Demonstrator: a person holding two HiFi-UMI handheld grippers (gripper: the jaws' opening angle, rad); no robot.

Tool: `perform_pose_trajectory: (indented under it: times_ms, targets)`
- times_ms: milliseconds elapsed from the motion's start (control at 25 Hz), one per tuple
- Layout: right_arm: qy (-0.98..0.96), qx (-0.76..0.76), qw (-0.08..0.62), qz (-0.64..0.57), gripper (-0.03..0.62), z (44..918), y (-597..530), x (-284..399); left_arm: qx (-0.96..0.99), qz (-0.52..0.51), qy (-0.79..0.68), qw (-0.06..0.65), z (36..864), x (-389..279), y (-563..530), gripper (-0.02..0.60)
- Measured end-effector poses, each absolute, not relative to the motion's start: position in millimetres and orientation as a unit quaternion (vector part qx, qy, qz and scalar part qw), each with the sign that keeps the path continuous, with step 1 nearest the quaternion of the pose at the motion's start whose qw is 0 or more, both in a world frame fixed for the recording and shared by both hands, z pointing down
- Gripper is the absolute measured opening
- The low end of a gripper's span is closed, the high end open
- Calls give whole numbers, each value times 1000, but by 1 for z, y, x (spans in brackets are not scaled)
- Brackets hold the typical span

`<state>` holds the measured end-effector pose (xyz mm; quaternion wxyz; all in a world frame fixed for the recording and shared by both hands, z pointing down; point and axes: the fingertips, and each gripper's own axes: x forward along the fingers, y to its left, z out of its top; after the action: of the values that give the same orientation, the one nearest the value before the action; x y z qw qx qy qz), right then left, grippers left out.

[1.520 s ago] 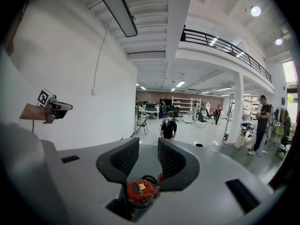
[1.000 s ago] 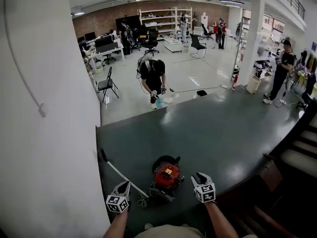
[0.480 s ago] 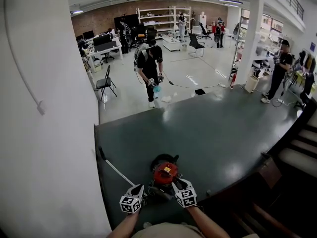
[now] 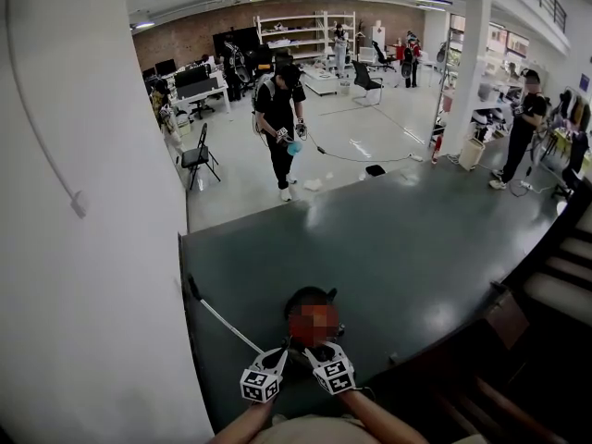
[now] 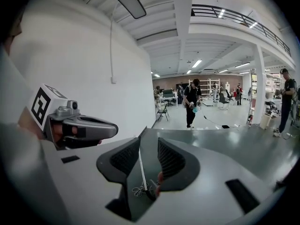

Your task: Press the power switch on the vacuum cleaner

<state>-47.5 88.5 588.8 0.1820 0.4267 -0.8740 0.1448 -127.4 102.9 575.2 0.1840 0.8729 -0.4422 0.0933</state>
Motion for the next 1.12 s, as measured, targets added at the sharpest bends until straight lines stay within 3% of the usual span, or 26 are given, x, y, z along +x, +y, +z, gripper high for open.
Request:
perform_pose_trajectory:
  times_ms: [280,560,1120]
  targets:
    - [-876,421,188,140,129,591,87,-42,867,97,-449,191,579,-129,101,6]
    - [-886,397,210,114,74,584,101,-52,872,100,-442,187,578,-126,105,6]
    - [-885,402,215,98,58,577,110,-46,884,98,-417,189,572,-114,116,6]
